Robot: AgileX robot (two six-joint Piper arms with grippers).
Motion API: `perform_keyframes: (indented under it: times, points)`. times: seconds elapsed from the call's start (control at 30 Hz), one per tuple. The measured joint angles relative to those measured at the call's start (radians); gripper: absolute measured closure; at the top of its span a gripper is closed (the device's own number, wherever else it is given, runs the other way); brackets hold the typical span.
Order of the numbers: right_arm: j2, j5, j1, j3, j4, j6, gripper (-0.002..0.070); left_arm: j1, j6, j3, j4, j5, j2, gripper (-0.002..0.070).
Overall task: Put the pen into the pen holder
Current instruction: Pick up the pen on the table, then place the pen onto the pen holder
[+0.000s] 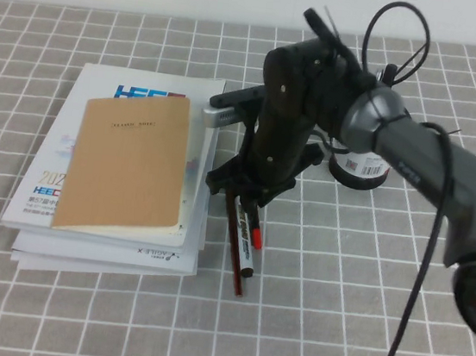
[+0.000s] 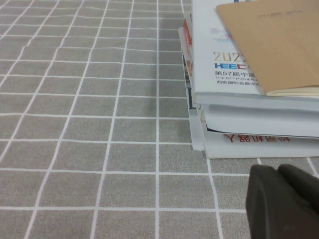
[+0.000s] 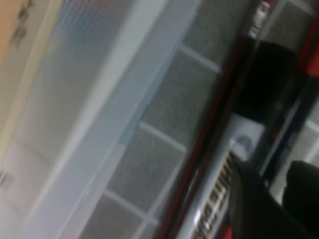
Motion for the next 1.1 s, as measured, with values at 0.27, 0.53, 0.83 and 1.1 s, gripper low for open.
perform_keyframes:
  times: [0.27,0.53,0.83,1.1]
  points:
    - [0.041,0.000,0.002,-0.028,-0.020,0.028,0.0520,0.000,0.000,0.000,0.000,0.000,0.000,0.0680]
    - [0.061,0.000,0.002,-0.033,-0.032,0.033,0.0523,0.000,0.000,0.000,0.000,0.000,0.000,0.0680]
    - [0.046,0.004,-0.011,-0.035,-0.031,0.033,0.0628,0.000,0.000,0.000,0.000,0.000,0.000,0.0680]
    - [-0.155,0.004,-0.011,-0.025,-0.057,0.033,0.0628,0.000,0.000,0.000,0.000,0.000,0.000,0.0680]
